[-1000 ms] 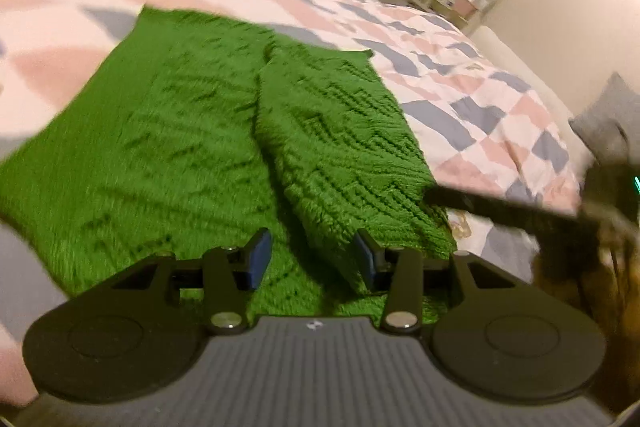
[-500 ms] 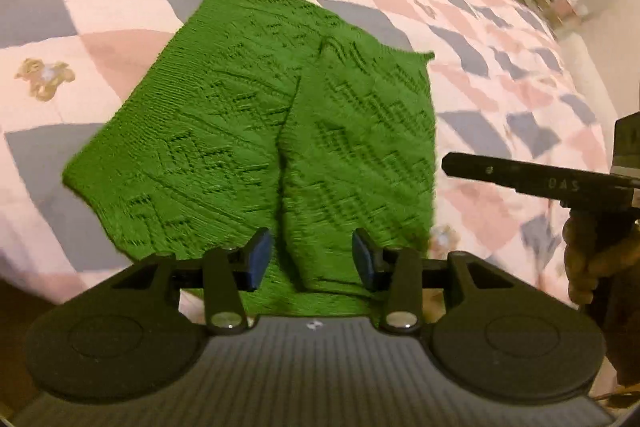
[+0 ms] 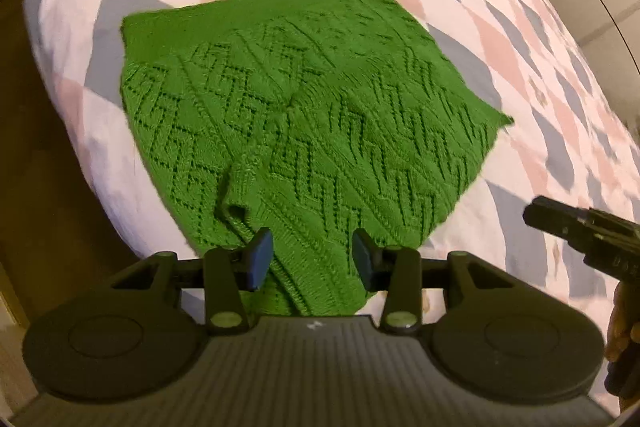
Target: Fold clothes
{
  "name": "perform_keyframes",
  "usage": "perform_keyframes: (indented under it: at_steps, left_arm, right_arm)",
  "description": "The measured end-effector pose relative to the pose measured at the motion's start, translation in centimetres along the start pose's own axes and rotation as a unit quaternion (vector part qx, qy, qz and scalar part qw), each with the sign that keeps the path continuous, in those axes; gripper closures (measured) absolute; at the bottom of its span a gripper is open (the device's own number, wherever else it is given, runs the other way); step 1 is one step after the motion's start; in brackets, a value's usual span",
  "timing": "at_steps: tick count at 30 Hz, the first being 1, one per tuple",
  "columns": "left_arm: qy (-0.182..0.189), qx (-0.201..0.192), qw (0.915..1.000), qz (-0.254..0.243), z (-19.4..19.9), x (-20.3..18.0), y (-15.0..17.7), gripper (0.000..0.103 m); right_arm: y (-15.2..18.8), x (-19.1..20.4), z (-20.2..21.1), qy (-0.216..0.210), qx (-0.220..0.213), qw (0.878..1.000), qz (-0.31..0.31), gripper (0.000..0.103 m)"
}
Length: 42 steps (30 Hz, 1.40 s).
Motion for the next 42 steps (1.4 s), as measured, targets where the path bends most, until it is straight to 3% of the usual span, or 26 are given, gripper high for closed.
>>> perform_keyframes:
  at_steps: [8,15,25,38,42]
  left_arm:
    - [-0.057,-0.01,0.998,0.025,-3.7,-0.9,0.6,0.064]
    - [-0.078,-0.019,0.9957,0.047,-6.0,-1.1,-0.3,0.064]
    - [-0.097,-0.038,0.9937,0.044,-7.3,-1.5,-0.5,0.064]
    - [-0.104,-0.074,0.9895,0.068,-5.8,-0.4,-0.4,0.062]
    - [-0.125,-0.091,0.9851,0.075,-5.1,0.7,-0.4,0.052]
  right_arm:
    - [-1.4,-6.7,-3.4,-0.016,0.014,0.999,0.038,0.068]
    - [-2.7,-7.6,-7.5,-0.022,0.025,0.993,0.116,0.069]
    - [-4.9,-10.0,-10.5,0.005,0.038,0.983,0.181,0.07]
    - [-8.0,-12.4,-12.0,-0.031,0.02,0.985,0.171,0.071]
    - [-9.5,-12.4,-13.0,-0.047,0.01,0.986,0.158,0.061]
Point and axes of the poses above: each gripper's, at about its wrist camera, not at the fingertips, and z roughly against the way its jaws point, x to its left, y to its underside, the point moved 3 cm from there along -z, roughly the way its jaws point, and after that the axes turned 5 degrees about -y, right-handed, at the moved point
